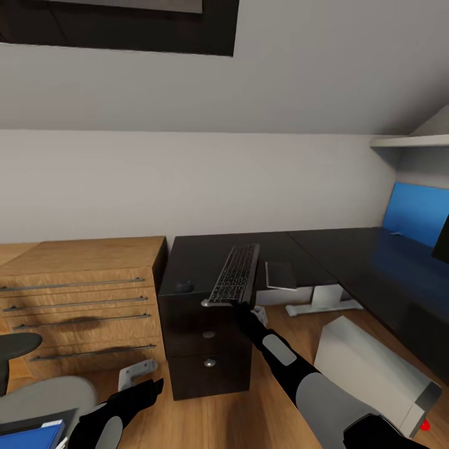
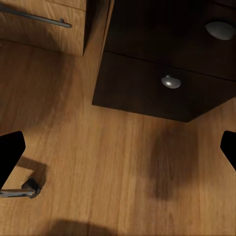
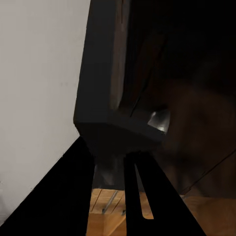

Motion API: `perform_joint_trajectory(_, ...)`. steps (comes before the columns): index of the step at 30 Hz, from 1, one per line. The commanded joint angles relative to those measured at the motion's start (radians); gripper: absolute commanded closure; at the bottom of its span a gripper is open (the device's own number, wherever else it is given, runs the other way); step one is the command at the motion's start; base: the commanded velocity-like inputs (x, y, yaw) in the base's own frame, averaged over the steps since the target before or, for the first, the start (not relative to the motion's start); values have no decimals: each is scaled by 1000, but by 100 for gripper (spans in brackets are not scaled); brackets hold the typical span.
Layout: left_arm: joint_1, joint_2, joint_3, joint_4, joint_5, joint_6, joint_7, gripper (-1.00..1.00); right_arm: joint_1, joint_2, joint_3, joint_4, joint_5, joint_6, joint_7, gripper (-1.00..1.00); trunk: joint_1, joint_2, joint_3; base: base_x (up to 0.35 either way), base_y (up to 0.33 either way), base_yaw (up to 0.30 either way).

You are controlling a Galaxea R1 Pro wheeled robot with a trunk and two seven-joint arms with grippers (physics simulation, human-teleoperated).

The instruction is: In the bedroom, organize the workspace by keeping the computer under the desk, ensuring the monitor is on the desk, placing the keyboard on the desk next to the monitor, placing the mouse on the desk next to the keyboard, moving the folder from the swivel chair onto the desk next to the mouse, stacking the notebook on top of the folder with the pen on top of the notebook, and positioning the swivel chair next to the desk.

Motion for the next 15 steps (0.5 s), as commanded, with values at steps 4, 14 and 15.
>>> perform_joint_trajectory(4,-1,0,-1,-1,11,2,10,-100,-1,-1,5,2,-11,2,2,100,-16,28,11,0,0,0)
perform_joint_trajectory(14,-1,0,-1,-1,11,1,10,-100,-1,-1,5,2,-10,1,74,100,-54,98,43,0,0,0)
perform_joint_trajectory(15,-1,0,-1,-1,10,1,10,-100,-1,-1,5,2,-10,1,76,100,-58,105,46,0,0,0)
